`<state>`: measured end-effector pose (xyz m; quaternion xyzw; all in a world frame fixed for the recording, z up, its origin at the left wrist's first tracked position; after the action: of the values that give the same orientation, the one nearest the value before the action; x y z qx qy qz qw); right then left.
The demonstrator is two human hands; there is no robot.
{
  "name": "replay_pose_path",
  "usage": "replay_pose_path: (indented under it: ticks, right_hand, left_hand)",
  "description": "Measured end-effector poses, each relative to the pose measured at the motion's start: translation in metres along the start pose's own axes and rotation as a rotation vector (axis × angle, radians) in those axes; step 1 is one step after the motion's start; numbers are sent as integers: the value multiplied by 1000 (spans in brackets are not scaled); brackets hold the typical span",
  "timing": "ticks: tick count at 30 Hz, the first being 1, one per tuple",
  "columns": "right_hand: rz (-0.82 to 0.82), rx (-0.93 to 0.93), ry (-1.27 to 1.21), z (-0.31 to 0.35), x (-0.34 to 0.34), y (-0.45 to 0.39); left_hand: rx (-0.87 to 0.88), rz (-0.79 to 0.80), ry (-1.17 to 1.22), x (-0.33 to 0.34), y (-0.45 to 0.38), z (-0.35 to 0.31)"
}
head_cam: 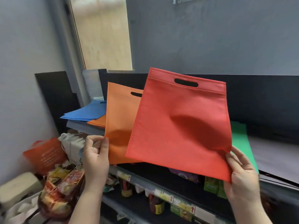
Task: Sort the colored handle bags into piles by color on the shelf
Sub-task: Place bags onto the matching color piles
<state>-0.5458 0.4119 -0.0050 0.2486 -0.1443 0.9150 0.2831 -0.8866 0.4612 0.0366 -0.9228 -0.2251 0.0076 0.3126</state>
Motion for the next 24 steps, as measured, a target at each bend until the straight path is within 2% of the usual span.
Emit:
replay_pose_path:
  ticks: [8, 13, 17, 24]
  right_hand:
    - [103, 119, 26, -56, 88, -3]
    - [151, 39, 48, -84, 151, -24]
    - [151, 7, 35, -102, 191, -51]
    - [94, -39, 11, -126, 247, -83]
  left_hand:
    - [145, -19, -101, -46, -69, 15]
    - [185, -74, -98, -67, -117, 40]
    - [155, -87, -84, -72, -161, 66]
    - [84, 13, -11, -57, -237, 118]
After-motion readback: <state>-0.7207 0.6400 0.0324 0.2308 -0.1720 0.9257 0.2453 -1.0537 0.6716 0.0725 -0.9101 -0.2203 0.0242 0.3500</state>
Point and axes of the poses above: each hand's wrist, its own y-axis away from the middle knuckle, its own x-axis out of the palm, z = x × y, the point moved 4 cm from there along -y, towards the middle knuckle, and after that the axes turned 5 degrees about y, right-handed, at the moved point
